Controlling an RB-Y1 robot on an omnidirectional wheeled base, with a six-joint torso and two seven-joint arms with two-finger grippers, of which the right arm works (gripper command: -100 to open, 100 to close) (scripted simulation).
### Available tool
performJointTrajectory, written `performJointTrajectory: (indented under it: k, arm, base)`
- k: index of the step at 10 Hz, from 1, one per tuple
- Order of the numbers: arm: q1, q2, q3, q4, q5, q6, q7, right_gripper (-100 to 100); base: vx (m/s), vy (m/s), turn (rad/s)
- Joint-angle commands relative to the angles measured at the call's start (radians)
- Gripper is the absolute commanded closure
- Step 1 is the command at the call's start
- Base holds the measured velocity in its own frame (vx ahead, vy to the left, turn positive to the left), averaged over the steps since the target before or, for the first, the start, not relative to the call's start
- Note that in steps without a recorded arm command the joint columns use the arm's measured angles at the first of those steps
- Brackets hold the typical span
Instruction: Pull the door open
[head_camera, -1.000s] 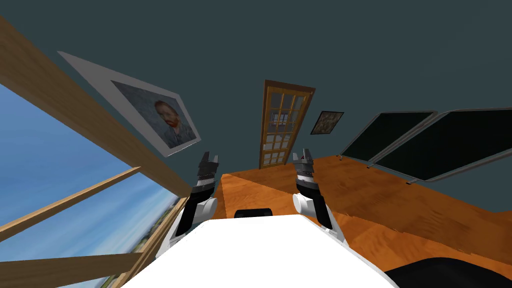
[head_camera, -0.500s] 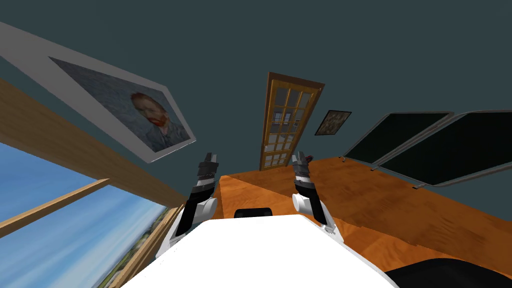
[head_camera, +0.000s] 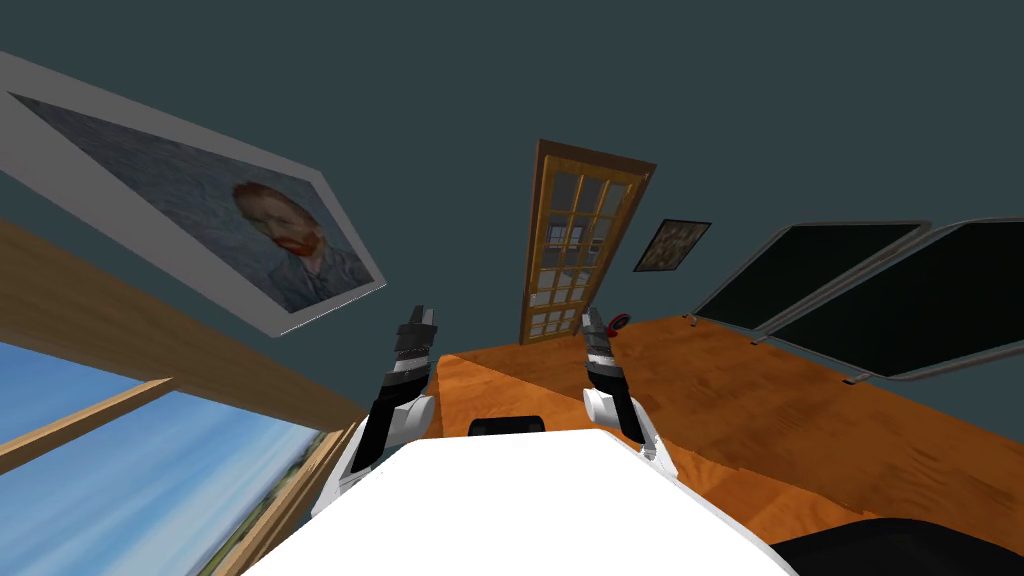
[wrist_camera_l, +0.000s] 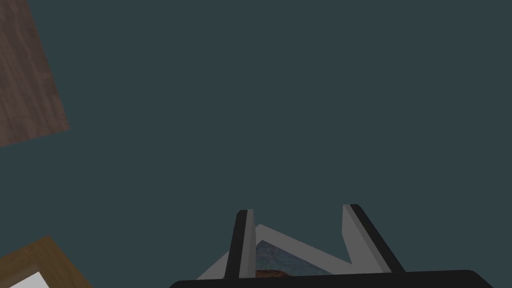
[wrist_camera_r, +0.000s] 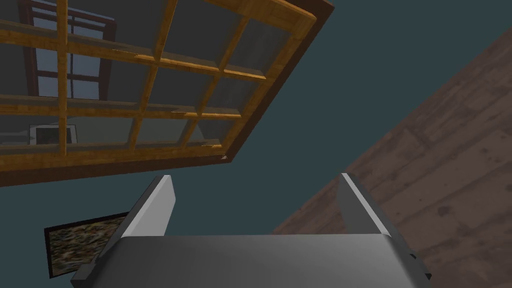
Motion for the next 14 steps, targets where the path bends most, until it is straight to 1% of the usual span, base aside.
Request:
performJointTrajectory:
  k: [1,6,14]
  arm:
    - [-0.009,-0.008,-0.009,0.034,0.014,-0.013,0.025,-100]
    - [-0.034,-0.022,-0.031,0.152,0.066,-0.060,0.110,-100]
    - [-0.080,-0.041,-0.071,0.364,0.158,-0.146,0.264,-100]
  base:
    - [0.083,-0.002,0.010]
    - [0.103,-0.003,0.009]
    - [0.099,-0.003,0.011]
